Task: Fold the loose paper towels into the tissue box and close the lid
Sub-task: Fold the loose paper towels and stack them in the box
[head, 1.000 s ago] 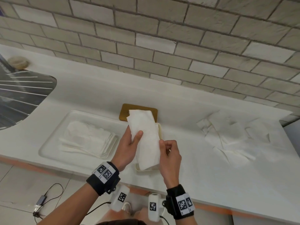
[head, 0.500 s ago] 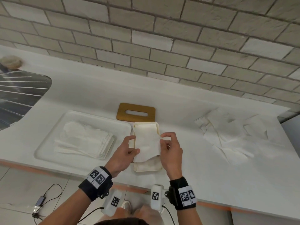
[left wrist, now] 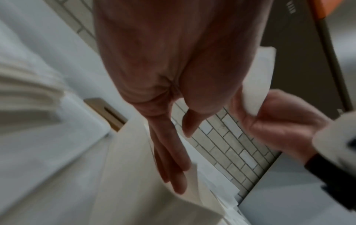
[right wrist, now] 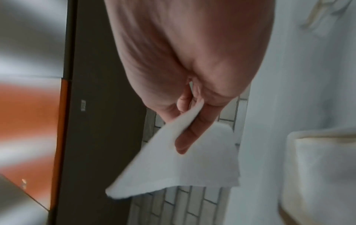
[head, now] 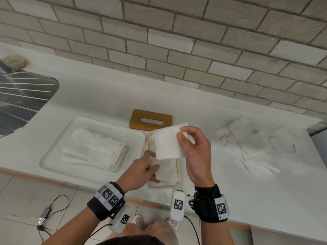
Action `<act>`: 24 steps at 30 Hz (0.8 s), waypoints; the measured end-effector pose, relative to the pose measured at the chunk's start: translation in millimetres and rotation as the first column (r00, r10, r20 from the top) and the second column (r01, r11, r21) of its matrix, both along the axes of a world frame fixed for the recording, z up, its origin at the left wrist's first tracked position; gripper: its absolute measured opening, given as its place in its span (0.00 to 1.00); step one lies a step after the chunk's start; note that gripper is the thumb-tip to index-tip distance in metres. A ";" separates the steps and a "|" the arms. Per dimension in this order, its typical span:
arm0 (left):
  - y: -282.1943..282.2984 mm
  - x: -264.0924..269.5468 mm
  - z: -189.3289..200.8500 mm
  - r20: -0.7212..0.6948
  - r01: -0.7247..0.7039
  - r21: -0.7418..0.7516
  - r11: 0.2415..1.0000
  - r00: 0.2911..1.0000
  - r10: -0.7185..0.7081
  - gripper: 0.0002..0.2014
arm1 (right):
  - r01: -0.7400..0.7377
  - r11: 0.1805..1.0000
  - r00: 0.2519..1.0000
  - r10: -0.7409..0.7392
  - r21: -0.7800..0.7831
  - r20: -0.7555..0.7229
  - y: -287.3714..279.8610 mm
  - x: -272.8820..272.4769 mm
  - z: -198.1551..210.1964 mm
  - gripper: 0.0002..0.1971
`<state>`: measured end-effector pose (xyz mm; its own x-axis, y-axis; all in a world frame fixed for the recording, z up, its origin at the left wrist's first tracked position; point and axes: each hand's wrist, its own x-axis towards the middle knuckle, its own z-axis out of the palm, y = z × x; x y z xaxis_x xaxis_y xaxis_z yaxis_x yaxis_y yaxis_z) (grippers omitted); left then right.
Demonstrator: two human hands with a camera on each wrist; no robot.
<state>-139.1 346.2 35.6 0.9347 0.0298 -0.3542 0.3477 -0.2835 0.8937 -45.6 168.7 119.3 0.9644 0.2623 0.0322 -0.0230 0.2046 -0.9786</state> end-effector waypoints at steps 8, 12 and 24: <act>34.5 3.2 14.1 0.076 -0.208 0.110 0.972 0.977 0.200 0.04 | -0.046 0.648 0.998 0.061 -0.760 -0.008 6.3 -16.9 -86.5 0.15; 37.3 17.5 4.3 0.239 -0.226 0.318 0.921 0.959 0.153 0.05 | -0.094 0.526 0.993 0.115 -0.845 -0.039 13.5 -20.0 -89.5 0.17; 11.0 101.4 0.2 0.121 0.229 0.757 0.612 0.871 -0.476 0.15 | 0.146 0.265 0.813 0.517 -0.953 0.268 6.0 -39.8 -86.3 0.10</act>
<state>-37.8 357.2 35.8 0.9748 -0.2033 -0.0913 -0.1508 -0.9034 0.4015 -85.4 174.7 33.0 0.8040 0.5945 0.0131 0.5632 -0.7542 -0.3377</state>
